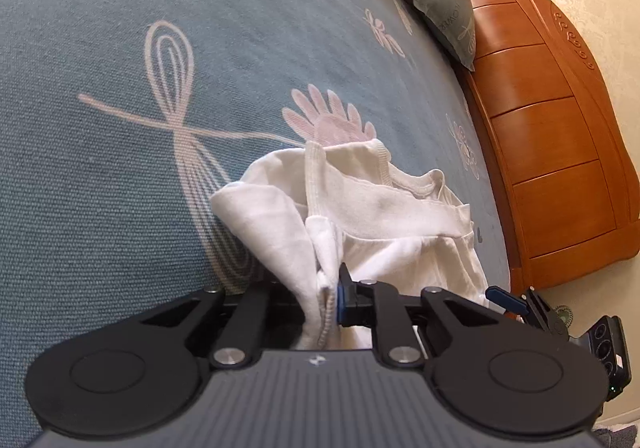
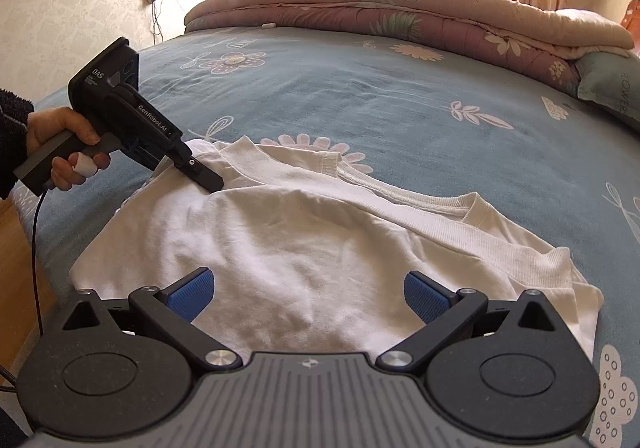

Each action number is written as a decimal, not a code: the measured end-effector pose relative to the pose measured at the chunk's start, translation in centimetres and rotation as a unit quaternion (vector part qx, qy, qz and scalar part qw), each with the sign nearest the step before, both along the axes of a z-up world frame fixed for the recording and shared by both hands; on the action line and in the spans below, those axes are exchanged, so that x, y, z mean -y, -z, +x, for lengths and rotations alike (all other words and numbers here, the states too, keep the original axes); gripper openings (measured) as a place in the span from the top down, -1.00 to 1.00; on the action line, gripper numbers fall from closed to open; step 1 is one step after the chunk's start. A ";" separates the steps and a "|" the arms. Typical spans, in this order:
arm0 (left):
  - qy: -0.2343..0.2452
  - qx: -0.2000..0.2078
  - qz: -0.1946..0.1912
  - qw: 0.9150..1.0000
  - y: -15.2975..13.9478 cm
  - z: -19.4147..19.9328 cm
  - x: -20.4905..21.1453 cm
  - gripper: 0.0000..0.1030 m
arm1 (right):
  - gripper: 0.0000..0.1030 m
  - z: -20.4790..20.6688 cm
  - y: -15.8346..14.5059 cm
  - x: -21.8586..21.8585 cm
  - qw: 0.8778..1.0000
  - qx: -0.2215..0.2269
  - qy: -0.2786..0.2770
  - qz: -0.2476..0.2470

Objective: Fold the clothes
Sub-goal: 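Close the left gripper on the folded shirt edge, then close the right gripper on the shirt beside the left gripper while the left gripper holds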

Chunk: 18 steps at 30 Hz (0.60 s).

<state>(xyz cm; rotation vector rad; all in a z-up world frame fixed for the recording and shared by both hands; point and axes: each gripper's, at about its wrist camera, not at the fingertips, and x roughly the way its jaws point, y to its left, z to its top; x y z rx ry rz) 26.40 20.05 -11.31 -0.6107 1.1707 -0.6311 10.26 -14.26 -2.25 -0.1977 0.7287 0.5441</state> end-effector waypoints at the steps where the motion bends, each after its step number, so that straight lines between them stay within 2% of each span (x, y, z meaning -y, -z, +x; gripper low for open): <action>1: 0.000 0.006 0.010 1.000 -0.3 -0.2 0.3 0.69 | -1.00 -0.2 -0.1 -0.6 1.000 0.006 -0.011 -0.010; 5: -0.001 0.016 0.027 1.000 -0.5 -0.4 0.7 0.69 | -1.00 -2.0 -0.3 -4.9 0.993 0.046 -0.090 -0.068; 8: -0.002 0.024 0.039 0.999 -0.8 -0.5 1.0 0.69 | -1.00 -3.7 0.3 -9.0 0.977 0.077 -0.164 -0.117; 14: -0.008 0.034 0.053 0.998 -1.1 -0.8 1.3 0.69 | -1.00 -7.6 2.7 -15.7 0.930 0.140 -0.270 -0.206; 18: -0.014 0.036 0.056 0.998 -1.2 -0.9 1.4 0.69 | -1.00 -9.7 4.2 -17.6 0.891 0.199 -0.289 -0.286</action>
